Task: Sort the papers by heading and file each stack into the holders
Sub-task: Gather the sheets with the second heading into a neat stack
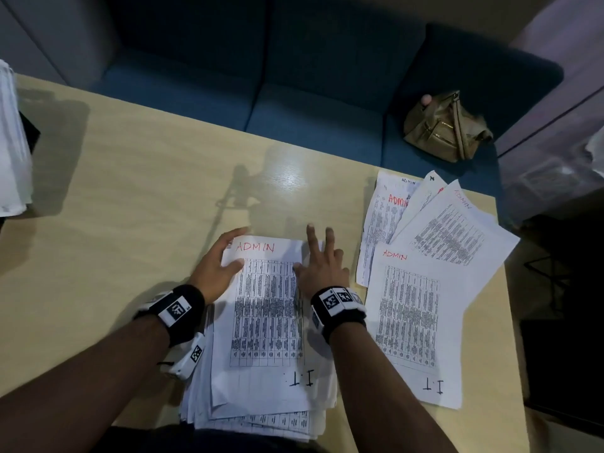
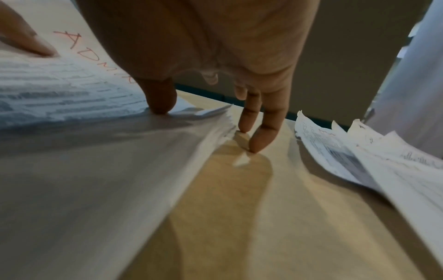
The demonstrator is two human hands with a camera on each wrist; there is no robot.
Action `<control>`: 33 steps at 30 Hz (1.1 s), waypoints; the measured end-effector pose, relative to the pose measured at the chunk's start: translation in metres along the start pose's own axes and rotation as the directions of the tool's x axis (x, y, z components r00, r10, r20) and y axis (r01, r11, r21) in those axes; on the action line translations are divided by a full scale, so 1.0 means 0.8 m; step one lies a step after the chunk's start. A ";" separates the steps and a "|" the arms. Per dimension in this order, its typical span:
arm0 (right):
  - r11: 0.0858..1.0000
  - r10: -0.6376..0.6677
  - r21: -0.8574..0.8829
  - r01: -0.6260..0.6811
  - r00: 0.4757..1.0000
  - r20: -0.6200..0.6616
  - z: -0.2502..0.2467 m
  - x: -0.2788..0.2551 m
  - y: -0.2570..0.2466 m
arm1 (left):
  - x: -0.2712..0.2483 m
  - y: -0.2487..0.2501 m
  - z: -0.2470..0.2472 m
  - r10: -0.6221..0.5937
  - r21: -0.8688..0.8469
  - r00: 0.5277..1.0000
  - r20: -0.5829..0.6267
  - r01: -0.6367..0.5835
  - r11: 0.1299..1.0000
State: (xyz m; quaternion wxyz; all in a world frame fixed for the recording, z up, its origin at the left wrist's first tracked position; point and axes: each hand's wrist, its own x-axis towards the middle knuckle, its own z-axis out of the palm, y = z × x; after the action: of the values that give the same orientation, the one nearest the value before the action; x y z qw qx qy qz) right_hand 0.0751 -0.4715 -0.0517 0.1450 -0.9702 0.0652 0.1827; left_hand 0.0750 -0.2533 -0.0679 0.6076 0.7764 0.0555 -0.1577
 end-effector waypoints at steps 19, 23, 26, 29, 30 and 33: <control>0.495 0.854 0.381 -0.781 0.518 -0.046 -0.048 -0.086 0.258 | 0.016 -0.020 0.001 -0.028 0.097 0.998 0.062 0.022 0.995; 0.579 0.772 0.425 -0.696 0.635 -0.011 -0.067 -0.094 0.270 | 0.016 -0.019 0.002 -0.038 0.134 0.998 0.044 0.032 0.991; 0.664 0.701 0.438 -0.606 0.709 -0.081 -0.092 -0.082 0.277 | 0.016 -0.020 0.002 -0.038 0.157 0.999 0.033 0.032 0.987; 0.667 0.728 0.417 -0.618 0.661 -0.185 -0.113 -0.047 0.296 | 0.016 -0.021 0.003 -0.021 0.175 0.999 0.026 0.016 0.984; 0.653 0.750 0.389 -0.650 0.626 -0.213 -0.117 -0.035 0.303 | 0.017 -0.022 0.002 -0.024 0.176 0.999 0.028 0.019 0.984; 0.593 0.805 0.248 -0.766 0.571 -0.159 -0.110 -0.007 0.326 | 0.018 -0.024 0.002 -0.018 0.187 0.999 0.032 0.011 0.982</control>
State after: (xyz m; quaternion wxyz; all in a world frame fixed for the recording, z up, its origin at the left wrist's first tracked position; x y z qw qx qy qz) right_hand 0.0526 -0.7452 -0.0380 0.1122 -0.8402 0.5217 0.0966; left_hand 0.0831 -0.2515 -0.0908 0.5316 0.8270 0.0358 -0.1796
